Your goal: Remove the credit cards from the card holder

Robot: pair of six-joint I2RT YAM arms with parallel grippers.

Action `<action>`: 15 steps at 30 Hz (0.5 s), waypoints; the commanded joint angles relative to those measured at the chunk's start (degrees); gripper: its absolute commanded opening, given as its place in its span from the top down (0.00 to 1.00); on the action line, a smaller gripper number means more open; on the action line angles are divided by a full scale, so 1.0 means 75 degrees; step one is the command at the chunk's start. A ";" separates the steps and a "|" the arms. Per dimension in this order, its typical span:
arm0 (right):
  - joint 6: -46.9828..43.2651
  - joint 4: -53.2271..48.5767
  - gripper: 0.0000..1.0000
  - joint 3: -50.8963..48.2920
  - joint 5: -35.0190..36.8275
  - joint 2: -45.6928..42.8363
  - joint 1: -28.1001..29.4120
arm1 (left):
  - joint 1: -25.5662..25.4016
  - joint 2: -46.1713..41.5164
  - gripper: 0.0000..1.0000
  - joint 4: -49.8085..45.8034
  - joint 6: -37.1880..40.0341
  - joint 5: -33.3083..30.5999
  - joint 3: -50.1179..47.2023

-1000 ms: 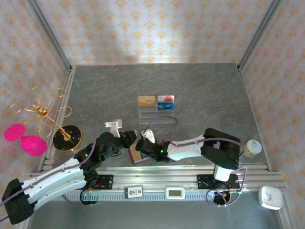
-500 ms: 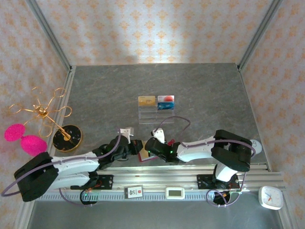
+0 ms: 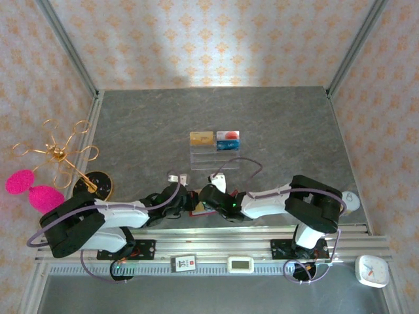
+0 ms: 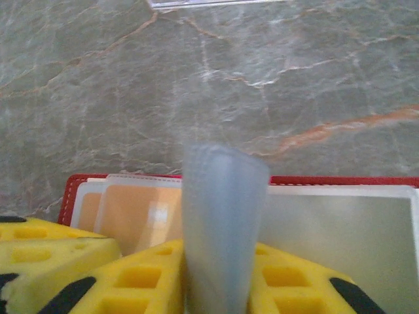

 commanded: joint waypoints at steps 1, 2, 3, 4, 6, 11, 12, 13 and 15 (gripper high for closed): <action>0.0353 -0.0988 0.70 -0.0418 0.0723 -0.0459 -0.0106 | -0.0025 0.0304 1.00 -0.0518 0.0288 -0.0135 0.0011; 0.0449 -0.1129 0.67 -0.0559 0.0810 -0.0586 -0.0123 | -0.0024 0.0318 1.00 -0.0533 0.0312 -0.0117 0.0007; 0.0553 -0.1287 0.62 -0.0700 0.0878 -0.0745 -0.0141 | -0.0007 0.0340 1.00 -0.0552 0.0330 -0.0122 0.0001; 0.0698 -0.1480 0.58 -0.0875 0.0972 -0.0910 -0.0151 | 0.0011 0.0350 1.00 -0.0557 0.0351 -0.0105 -0.0010; 0.0945 -0.1809 0.54 -0.1170 0.1097 -0.1234 -0.0200 | 0.0049 0.0364 1.00 -0.0512 0.0397 -0.0065 -0.0042; 0.1247 -0.2776 0.54 -0.1375 0.1369 -0.2312 -0.0403 | 0.0081 0.0146 1.00 -0.0479 0.0444 -0.0009 -0.0034; 0.1153 -0.2956 0.54 -0.1299 0.1501 -0.2639 -0.0403 | 0.0081 0.0040 1.00 -0.0482 0.0466 0.0008 -0.0012; 0.1009 -0.3047 0.54 -0.1212 0.1556 -0.2917 -0.0403 | 0.0064 -0.0032 1.00 -0.0497 0.0490 0.0012 -0.0001; 0.0302 -0.2780 0.55 -0.1027 0.1291 -0.3529 -0.0405 | 0.0069 -0.0197 1.00 -0.0758 0.0594 -0.0055 0.0138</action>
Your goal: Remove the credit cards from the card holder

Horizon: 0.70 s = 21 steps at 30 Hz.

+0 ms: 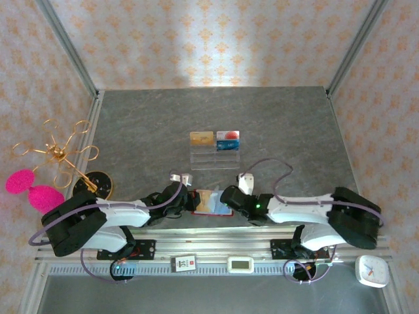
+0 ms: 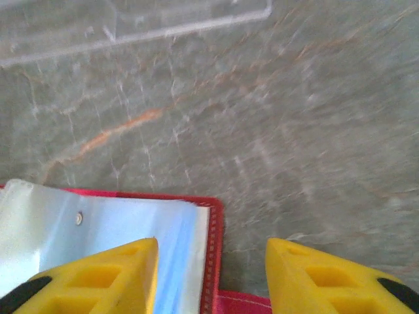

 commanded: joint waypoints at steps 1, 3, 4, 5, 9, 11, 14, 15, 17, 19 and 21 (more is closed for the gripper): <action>-0.0916 -0.0242 0.56 0.0350 0.0076 -0.0743 -0.0009 | 0.0052 -0.0328 1.00 -0.0852 0.0360 -0.0206 0.0138; -0.1341 0.0098 0.56 0.0642 -0.0460 -0.1092 -0.0008 | 0.0028 -0.0698 1.00 -0.1122 0.0490 -0.0277 0.0294; -0.1632 0.0464 0.56 0.0693 -0.0905 -0.1082 -0.0028 | -0.0003 -0.0860 1.00 -0.1170 0.0529 -0.0302 0.0331; -0.1834 0.0787 0.57 0.0804 -0.1459 -0.0992 -0.0050 | -0.0018 -0.0976 0.98 -0.1167 0.0554 -0.0279 0.0362; -0.1766 0.0901 0.69 0.1336 -0.1628 -0.0380 -0.0123 | -0.0151 -0.0655 0.97 -0.0978 0.0543 0.0190 0.0621; -0.1681 0.0868 0.72 0.1328 -0.1441 -0.0364 -0.0162 | -0.0286 -0.0186 0.97 -0.0876 0.0542 0.0379 0.0860; -0.1529 0.1033 0.72 0.0993 -0.1424 -0.0734 -0.0220 | -0.0446 0.0415 0.97 -0.0607 0.0555 0.0657 0.1146; -0.1467 0.1072 0.72 0.0831 -0.1402 -0.0919 -0.0226 | -0.0495 0.0578 0.97 -0.0492 0.0532 0.0789 0.1229; -0.1291 0.0985 0.71 0.0573 -0.1272 -0.1253 -0.0254 | -0.0579 0.0837 0.97 -0.0299 0.0486 0.1033 0.1413; -0.1157 0.0943 0.71 0.0281 -0.1184 -0.1524 -0.0271 | -0.0688 0.1079 0.97 -0.0231 0.0429 0.1272 0.1620; -0.0985 0.0862 0.71 -0.0012 -0.1169 -0.1771 -0.0318 | -0.0859 0.1309 0.96 -0.0218 0.0446 0.1421 0.1909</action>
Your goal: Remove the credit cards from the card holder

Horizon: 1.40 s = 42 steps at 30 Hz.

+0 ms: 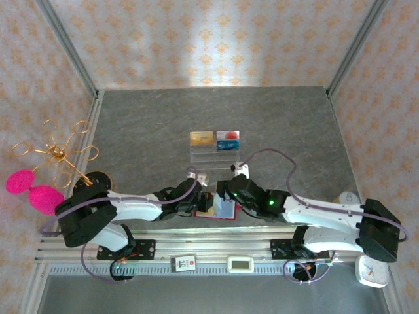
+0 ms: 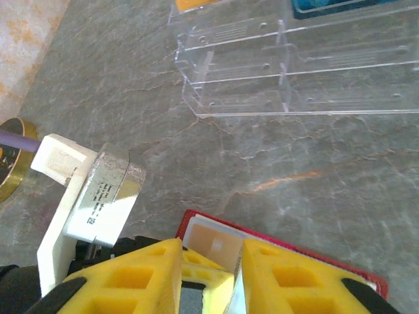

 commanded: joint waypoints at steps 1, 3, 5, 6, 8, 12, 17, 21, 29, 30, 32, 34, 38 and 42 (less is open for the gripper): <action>0.0323 -0.0040 0.71 -0.0439 0.0194 -0.0409 -0.0091 | -0.0270 0.0359 0.95 0.0285 0.0097 0.0486 0.0553; 0.0413 0.0066 0.74 -0.0687 -0.0009 -0.0539 -0.0139 | -0.0303 0.0757 0.95 0.0135 0.0135 0.0605 0.0790; 0.0451 0.0226 0.77 -0.0849 -0.0204 -0.0556 -0.0151 | -0.0308 0.1000 0.93 0.0172 0.0129 0.0753 0.0881; 0.0493 0.0282 0.78 -0.0913 -0.0271 -0.0545 -0.0154 | -0.0309 0.1067 0.86 0.0281 0.0107 0.0853 0.0897; 0.0544 0.0393 0.81 -0.1029 -0.0374 -0.0543 -0.0168 | -0.0319 0.1000 0.79 0.0442 0.0053 0.0913 0.0882; 0.0698 0.0579 0.82 -0.1200 -0.0646 -0.0495 -0.0234 | -0.0318 0.0522 0.76 0.0434 -0.0163 0.0700 0.0715; 0.0614 0.1508 0.84 -0.1426 -0.1667 0.0079 -0.0233 | -0.0113 -0.0438 0.79 0.0511 -0.0538 0.0059 -0.0172; 0.0745 0.1363 0.85 -0.1389 -0.1872 0.0956 -0.0233 | 0.0054 -0.0714 0.79 0.0543 -0.0619 -0.0029 -0.0550; 0.1259 0.0229 0.84 -0.1388 -0.1361 0.1498 -0.0233 | 0.0358 -0.0908 0.75 0.0867 -0.0689 -0.0116 -0.1081; 0.1181 0.0192 0.84 -0.1295 -0.1362 0.1554 -0.0238 | 0.0373 -0.0952 0.75 0.0891 -0.0681 -0.0109 -0.1114; 0.0994 -0.0059 0.82 -0.1063 -0.1216 0.1551 -0.0234 | 0.0414 -0.1119 0.75 0.0827 -0.0637 -0.0164 -0.1170; 0.0759 -0.0370 0.80 -0.0811 -0.1025 0.1403 -0.0233 | 0.0451 -0.1298 0.75 0.0720 -0.0614 -0.0219 -0.1235; 0.0438 -0.0139 0.78 -0.0579 -0.1456 0.1030 -0.0234 | 0.0476 -0.1718 0.75 0.0460 -0.0407 -0.0383 -0.1336; 0.0849 0.0636 0.78 -0.0634 -0.2190 0.1190 -0.0239 | 0.0476 -0.1709 0.79 0.0512 -0.0361 -0.0436 -0.1419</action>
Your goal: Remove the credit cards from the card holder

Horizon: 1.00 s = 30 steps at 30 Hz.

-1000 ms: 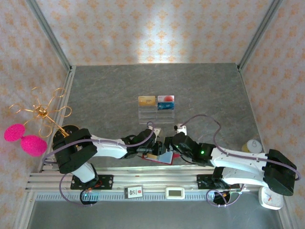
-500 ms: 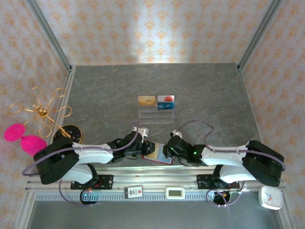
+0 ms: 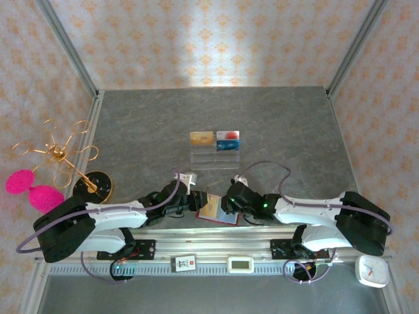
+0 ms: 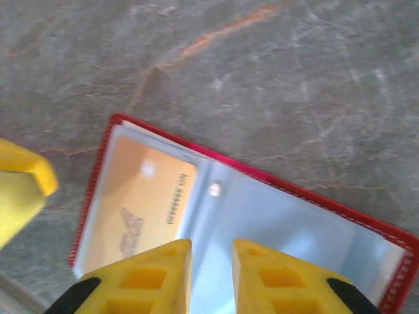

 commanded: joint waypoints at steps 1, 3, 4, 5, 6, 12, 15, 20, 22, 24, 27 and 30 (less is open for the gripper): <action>0.0215 0.0551 0.78 0.0100 -0.0620 0.0179 -0.0023 | 0.0053 0.0054 0.79 0.0020 0.0176 -0.0226 -0.0195; 0.0364 0.0834 0.80 0.0036 -0.0924 0.0483 -0.0030 | 0.0053 0.0215 0.80 0.0177 0.0210 -0.0174 -0.0260; 0.0409 0.0968 0.80 0.0001 -0.1031 0.0607 -0.0038 | 0.0053 0.0317 0.81 0.0196 0.0239 -0.0171 -0.0283; 0.0458 0.1085 0.80 -0.0045 -0.1116 0.0704 -0.0029 | 0.0053 0.0417 0.82 0.0214 0.0266 -0.0172 -0.0296; 0.0499 0.1141 0.80 -0.0080 -0.1159 0.0774 -0.0040 | 0.0052 0.0489 0.83 0.0214 0.0298 -0.0151 -0.0306; 0.0632 0.1747 0.81 -0.0360 -0.1580 0.1087 -0.0250 | 0.0053 0.0689 0.89 0.0129 0.0364 -0.0011 -0.0353; 0.0587 0.1885 0.82 -0.0347 -0.1677 0.1260 -0.0286 | 0.0053 0.0682 0.91 0.0072 0.0343 0.0104 -0.0412; 0.0539 0.2203 0.87 -0.0300 -0.1899 0.1573 -0.0291 | -0.0016 0.0641 0.92 -0.0114 0.0328 0.0223 -0.0446; 0.0487 0.2270 0.90 -0.0275 -0.1899 0.1608 -0.0298 | -0.0020 0.0559 0.93 -0.0154 0.0301 0.0216 -0.0491; 0.0415 0.2248 1.00 -0.0225 -0.1920 0.1642 -0.0384 | -0.0018 0.0404 0.94 -0.0283 0.0242 0.0146 -0.0547; 0.0266 0.1963 1.00 -0.0181 -0.1896 0.1528 -0.0624 | -0.0005 -0.0054 0.93 -0.0398 0.0109 -0.0068 -0.0750; 0.0102 0.1510 1.00 -0.0147 -0.1867 0.1423 -0.0801 | 0.0088 -0.0631 0.93 -0.0626 0.0065 -0.0282 -0.0859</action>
